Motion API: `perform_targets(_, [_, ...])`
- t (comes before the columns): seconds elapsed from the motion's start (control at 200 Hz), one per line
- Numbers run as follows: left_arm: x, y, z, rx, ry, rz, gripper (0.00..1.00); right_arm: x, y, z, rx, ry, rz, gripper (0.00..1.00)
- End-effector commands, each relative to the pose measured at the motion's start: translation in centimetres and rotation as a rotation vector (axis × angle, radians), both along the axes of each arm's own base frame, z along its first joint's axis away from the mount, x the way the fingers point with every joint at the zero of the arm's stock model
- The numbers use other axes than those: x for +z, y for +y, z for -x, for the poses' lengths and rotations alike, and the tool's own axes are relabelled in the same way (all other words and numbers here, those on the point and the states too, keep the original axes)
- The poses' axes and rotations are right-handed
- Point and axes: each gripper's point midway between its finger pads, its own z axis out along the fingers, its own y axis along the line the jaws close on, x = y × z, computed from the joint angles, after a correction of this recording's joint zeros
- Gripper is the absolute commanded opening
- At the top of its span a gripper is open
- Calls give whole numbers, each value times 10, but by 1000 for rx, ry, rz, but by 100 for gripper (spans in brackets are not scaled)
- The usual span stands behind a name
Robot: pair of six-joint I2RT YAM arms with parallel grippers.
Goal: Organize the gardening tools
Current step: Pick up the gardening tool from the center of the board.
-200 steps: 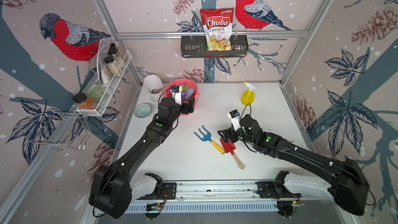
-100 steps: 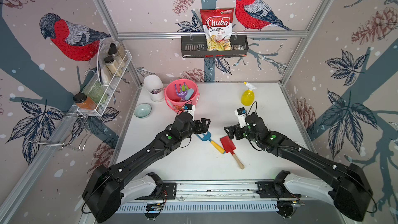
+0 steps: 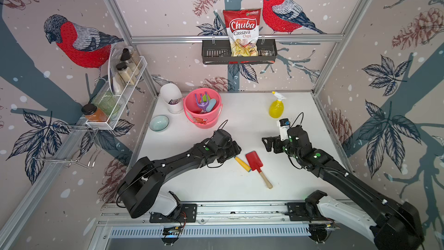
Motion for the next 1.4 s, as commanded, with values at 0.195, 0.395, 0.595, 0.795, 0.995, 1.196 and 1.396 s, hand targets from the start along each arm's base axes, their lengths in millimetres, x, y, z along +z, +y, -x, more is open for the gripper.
perform_targets(0.195, [-14, -17, 9, -55, 119, -76, 70, -4, -6, 0, -30, 30, -11, 100])
perform_targets(0.395, [-27, -17, 22, -75, 194, -111, 67, -5, -8, 0, -31, 48, -22, 100])
perform_targets(0.595, [-40, -12, 31, -61, 248, -152, 67, -6, -7, 2, -26, 58, -30, 100])
perform_targets(0.795, [-50, -12, 30, -42, 292, -187, 65, -6, -8, 2, -33, 56, -36, 100])
perform_targets(0.995, [-53, -18, 25, -44, 322, -221, 64, -4, -9, 3, -35, 49, -41, 100])
perform_targets(1.196, [-61, -12, 33, -65, 376, -279, 52, -2, -11, 3, -35, 45, -44, 100])
perform_targets(1.396, [-68, -1, 36, -72, 398, -351, 46, 1, -11, 3, -36, 37, -54, 100])
